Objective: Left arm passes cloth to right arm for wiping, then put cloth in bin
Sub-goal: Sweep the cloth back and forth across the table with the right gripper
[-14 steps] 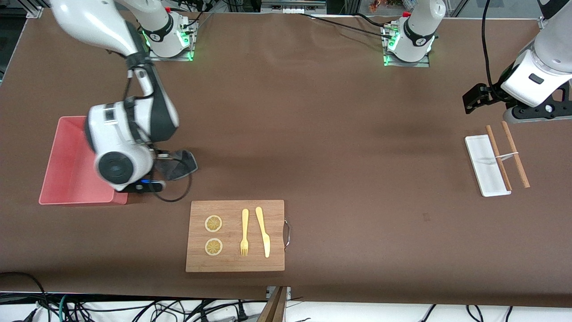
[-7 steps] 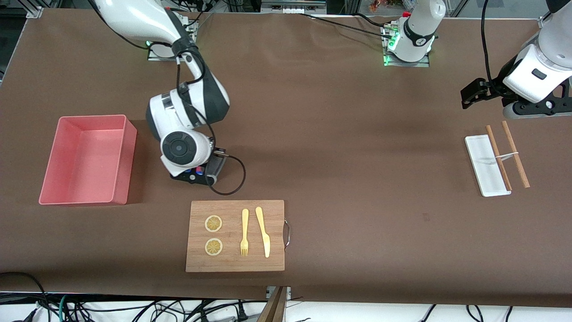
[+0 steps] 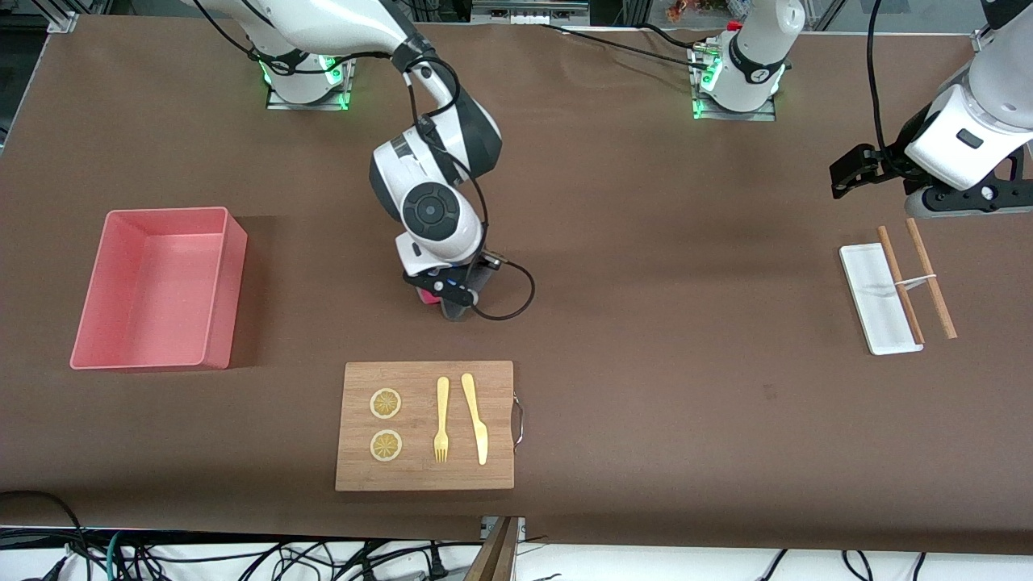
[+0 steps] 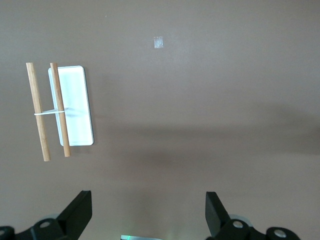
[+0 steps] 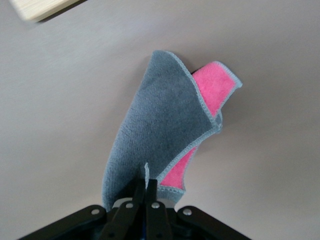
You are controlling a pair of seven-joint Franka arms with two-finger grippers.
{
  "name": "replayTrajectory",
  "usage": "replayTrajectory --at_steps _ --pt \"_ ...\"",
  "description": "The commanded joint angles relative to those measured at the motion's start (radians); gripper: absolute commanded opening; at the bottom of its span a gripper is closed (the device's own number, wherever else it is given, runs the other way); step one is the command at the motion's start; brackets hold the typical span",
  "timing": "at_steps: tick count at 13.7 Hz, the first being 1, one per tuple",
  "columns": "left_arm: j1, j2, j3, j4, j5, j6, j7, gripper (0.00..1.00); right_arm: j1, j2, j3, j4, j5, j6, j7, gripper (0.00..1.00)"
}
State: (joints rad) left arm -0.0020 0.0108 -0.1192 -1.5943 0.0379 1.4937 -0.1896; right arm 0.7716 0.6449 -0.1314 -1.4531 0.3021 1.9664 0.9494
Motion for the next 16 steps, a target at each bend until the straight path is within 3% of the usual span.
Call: replayTrajectory --at_steps 1,2,7,11,16 --pt "-0.003 0.028 0.0 0.037 -0.009 -0.013 -0.008 1.0 0.0 -0.005 -0.01 0.034 0.147 0.011 0.015 0.0" --pt "-0.004 0.029 0.0 0.037 -0.006 -0.013 -0.008 1.0 0.001 -0.007 -0.011 0.043 0.19 0.009 0.017 0.0" --pt "-0.004 0.081 -0.002 0.098 -0.006 -0.013 -0.008 1.0 -0.069 -0.004 -0.02 -0.015 0.175 -0.067 -0.125 0.0" --pt "-0.006 0.1 -0.002 0.117 -0.006 -0.013 -0.01 1.0 -0.208 -0.004 -0.022 -0.035 0.06 -0.253 -0.348 0.0" --pt "-0.006 0.098 -0.002 0.117 -0.006 -0.015 -0.01 1.0 -0.292 -0.017 -0.049 -0.033 -0.216 -0.382 -0.596 0.0"
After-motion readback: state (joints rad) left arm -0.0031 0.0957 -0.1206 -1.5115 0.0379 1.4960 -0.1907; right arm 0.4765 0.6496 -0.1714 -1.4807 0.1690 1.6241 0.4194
